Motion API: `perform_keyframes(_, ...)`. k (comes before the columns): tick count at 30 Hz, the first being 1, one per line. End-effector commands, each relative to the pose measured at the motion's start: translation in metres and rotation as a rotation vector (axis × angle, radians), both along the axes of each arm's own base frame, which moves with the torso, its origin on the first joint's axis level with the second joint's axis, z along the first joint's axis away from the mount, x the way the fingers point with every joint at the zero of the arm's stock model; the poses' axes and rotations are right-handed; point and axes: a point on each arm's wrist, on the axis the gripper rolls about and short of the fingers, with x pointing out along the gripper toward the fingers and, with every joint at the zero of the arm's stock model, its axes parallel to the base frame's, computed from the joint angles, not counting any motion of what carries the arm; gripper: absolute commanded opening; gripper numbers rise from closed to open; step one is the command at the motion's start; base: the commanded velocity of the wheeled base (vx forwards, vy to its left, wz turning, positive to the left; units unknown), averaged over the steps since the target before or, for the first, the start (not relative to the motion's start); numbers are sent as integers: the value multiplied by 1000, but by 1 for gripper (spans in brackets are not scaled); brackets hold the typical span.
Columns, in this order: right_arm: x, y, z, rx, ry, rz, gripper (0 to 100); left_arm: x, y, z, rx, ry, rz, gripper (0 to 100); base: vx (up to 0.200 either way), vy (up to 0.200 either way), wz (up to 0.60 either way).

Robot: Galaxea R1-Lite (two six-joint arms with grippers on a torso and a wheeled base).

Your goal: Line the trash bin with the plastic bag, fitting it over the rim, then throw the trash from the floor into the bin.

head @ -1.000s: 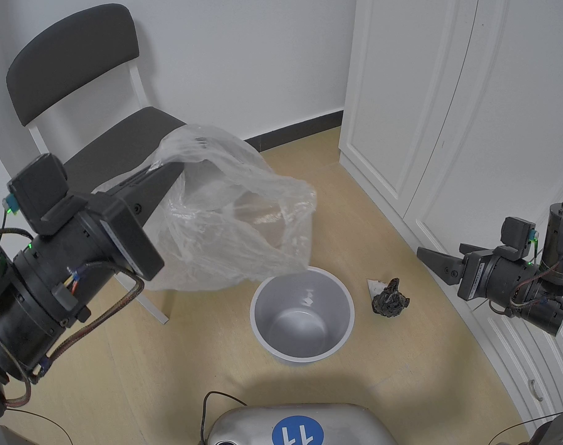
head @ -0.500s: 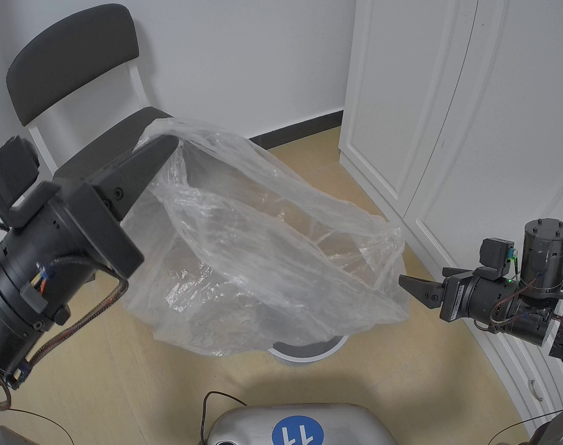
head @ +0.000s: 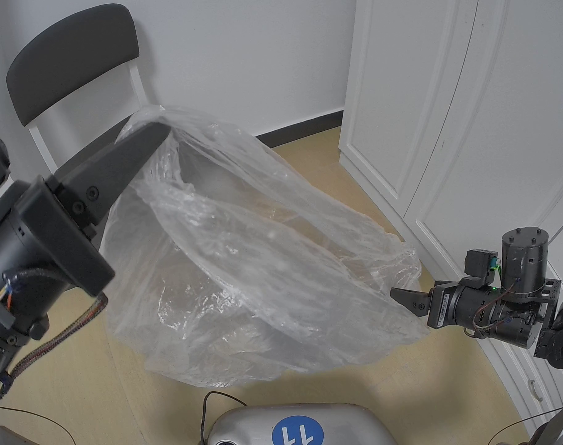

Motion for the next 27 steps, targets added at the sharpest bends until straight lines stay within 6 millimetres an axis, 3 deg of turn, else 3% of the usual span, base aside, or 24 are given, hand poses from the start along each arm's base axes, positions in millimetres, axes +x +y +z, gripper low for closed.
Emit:
perform_keyframes(1, 8, 3, -14, -23, 51, -2, 100, -3, 2, 2, -11, -7, -6, 0, 0, 0, 0)
perform_keyframes(20, 18, -6, -22, -11, 92, 0, 100, -3, 3, 3, -15, -9, -9, 0, 0, 0, 0)
perform_keyframes(27, 25, 1, -17, 104, 19, -9, 100, -6, 2, 3, -28, -3, -26, 0, 0, 0, 0)
